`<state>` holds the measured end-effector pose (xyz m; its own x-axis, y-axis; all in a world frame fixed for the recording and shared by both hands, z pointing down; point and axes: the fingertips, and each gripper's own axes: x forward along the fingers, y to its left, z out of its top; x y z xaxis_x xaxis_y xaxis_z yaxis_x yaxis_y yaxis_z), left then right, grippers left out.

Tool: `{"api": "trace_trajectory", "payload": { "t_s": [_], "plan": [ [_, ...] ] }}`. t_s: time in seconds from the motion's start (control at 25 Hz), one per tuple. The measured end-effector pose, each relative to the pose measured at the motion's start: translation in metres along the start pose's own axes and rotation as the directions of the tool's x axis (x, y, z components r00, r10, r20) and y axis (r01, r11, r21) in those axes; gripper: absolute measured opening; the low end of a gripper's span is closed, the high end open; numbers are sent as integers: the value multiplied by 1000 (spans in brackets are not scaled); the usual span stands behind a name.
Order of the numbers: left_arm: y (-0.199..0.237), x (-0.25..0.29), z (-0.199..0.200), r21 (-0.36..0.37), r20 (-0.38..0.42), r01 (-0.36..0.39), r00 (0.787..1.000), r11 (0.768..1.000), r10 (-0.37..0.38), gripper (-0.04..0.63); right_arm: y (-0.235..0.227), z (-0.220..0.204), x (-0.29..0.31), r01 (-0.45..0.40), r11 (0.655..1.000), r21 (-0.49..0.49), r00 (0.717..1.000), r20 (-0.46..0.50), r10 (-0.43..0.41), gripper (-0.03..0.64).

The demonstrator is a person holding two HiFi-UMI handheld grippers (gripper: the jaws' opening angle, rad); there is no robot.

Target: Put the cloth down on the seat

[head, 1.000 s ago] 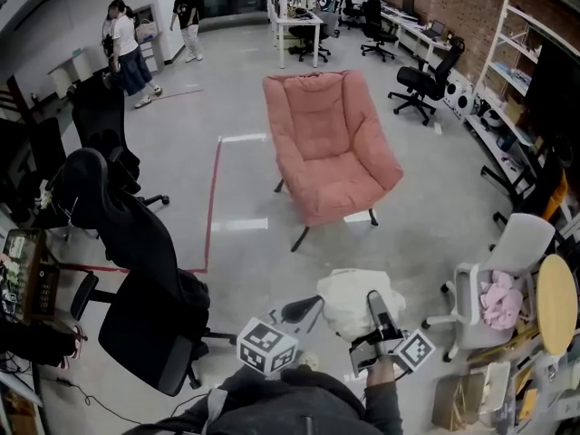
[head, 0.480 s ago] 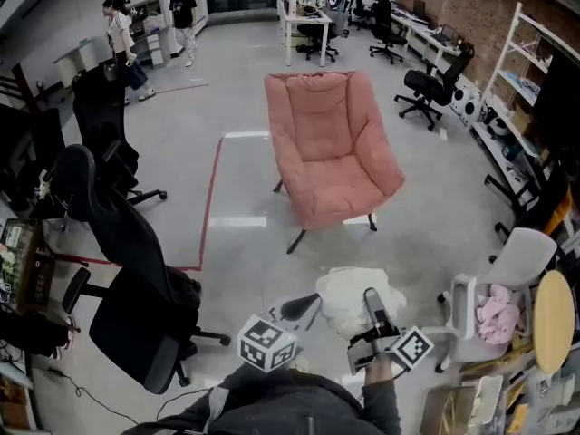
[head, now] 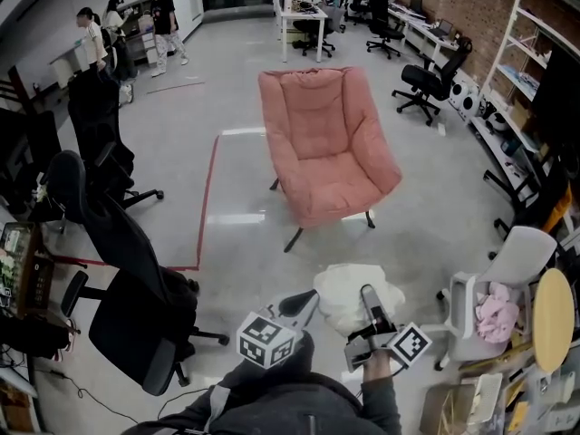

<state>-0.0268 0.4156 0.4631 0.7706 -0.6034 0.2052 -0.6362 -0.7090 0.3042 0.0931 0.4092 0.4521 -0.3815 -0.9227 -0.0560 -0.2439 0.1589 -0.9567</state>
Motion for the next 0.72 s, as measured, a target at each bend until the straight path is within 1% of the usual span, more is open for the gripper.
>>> {"api": "trace_trajectory", "payload": {
  "t_s": [0.16, 0.44, 0.72],
  "plan": [
    [8, 1, 2, -7, -1, -22, 1000, 1000, 22, 5, -2, -1, 9, 0, 1000, 0, 1000, -21, 0, 100],
    [20, 9, 0, -20, -19, -64, 998, 998, 64, 5, -11, -1, 22, 14, 999, 31, 999, -53, -13, 100],
    [38, 45, 9, -12, -36, -52, 998, 999, 52, 5, -28, 23, 46, 32, 999, 32, 999, -44, -31, 100]
  ]
}}
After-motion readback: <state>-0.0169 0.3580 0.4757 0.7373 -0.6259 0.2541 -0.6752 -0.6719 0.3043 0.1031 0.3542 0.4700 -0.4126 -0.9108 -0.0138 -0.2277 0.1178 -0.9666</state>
